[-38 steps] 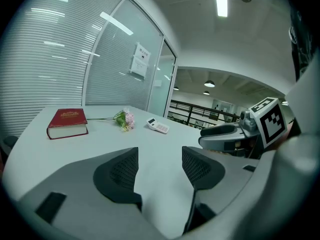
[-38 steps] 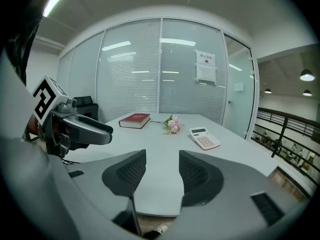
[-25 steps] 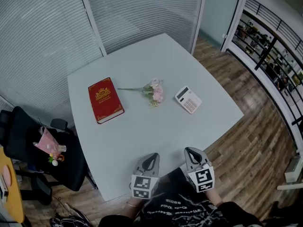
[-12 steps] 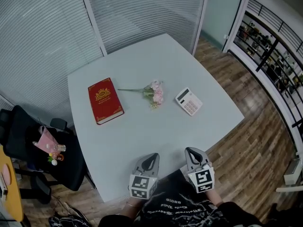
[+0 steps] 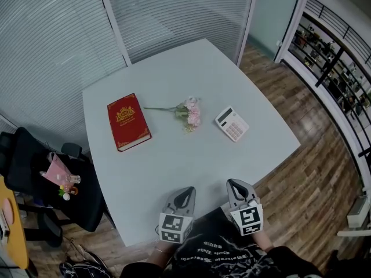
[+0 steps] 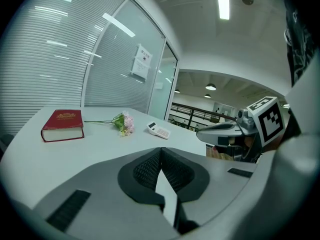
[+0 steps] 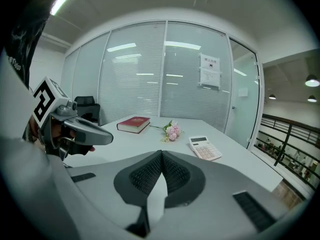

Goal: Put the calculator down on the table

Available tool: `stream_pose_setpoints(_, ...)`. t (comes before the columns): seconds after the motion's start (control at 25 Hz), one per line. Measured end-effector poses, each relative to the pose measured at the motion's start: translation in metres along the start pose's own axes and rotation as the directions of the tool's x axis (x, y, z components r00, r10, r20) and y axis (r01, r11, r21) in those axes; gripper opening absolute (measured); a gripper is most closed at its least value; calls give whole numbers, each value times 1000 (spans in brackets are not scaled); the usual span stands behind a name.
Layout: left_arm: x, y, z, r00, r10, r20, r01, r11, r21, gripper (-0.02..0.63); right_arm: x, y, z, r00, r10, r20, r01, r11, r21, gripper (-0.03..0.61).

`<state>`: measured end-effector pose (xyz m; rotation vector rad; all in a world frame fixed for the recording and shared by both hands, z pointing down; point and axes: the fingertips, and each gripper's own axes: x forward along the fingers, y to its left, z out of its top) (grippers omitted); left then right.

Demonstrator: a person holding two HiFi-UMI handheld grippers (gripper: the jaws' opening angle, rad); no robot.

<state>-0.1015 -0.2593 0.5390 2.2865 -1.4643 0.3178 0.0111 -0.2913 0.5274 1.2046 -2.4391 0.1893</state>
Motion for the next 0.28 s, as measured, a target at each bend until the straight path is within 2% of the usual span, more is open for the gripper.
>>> stream_pose_setpoints(0.12,3,2,2,1000,9,3,-9,1000,-7,20,5,-5,5,1000,-5,17,4,1000,7,6)
stream_pose_setpoints(0.28,7,7,2,1000,29,0,-29,999,-13,20,14,-9,12,1000,-8,22,8,999,-31,6)
